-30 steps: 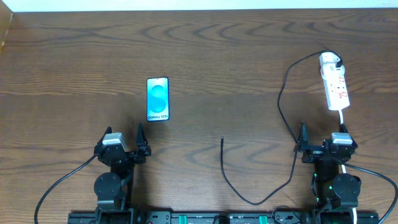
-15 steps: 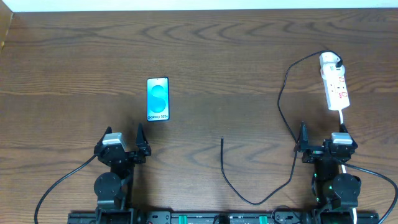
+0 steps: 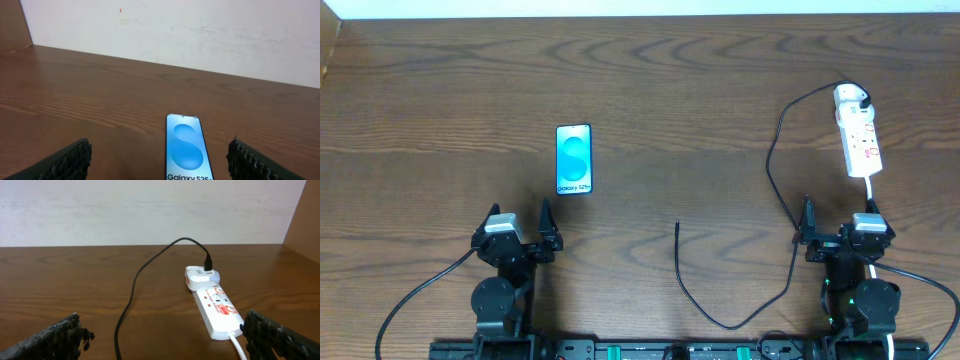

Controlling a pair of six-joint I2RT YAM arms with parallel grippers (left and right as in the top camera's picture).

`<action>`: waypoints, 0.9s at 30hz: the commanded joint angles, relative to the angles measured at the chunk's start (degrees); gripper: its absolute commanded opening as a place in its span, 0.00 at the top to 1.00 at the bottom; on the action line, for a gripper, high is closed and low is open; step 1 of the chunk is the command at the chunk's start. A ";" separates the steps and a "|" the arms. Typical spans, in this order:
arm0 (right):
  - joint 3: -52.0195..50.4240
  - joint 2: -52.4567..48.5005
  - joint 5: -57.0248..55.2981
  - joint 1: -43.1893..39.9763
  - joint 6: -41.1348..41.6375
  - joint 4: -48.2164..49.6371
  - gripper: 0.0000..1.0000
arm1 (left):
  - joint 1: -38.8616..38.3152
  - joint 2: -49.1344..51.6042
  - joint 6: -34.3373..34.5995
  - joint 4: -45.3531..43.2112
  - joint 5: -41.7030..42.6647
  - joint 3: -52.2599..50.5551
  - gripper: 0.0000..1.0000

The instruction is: Plug charger to phone and switch on socket

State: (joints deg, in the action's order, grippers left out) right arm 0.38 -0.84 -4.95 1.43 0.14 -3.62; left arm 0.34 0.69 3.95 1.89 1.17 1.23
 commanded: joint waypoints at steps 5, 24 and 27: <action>-0.07 0.46 -0.50 0.52 -0.85 -0.09 0.01 | 0.35 -0.39 -1.16 2.29 -0.98 -1.01 0.13; -0.07 0.46 -0.50 0.52 -0.85 -0.09 0.01 | 0.35 -0.17 -1.14 2.82 -0.55 2.08 0.13; -0.07 0.46 -0.50 0.52 -0.85 -0.09 0.01 | 0.35 1.14 -1.16 4.31 -0.57 5.16 0.13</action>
State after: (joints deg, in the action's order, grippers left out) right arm 0.40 -0.84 -4.95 1.43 0.14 -3.62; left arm 0.34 0.86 3.95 5.17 1.13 3.03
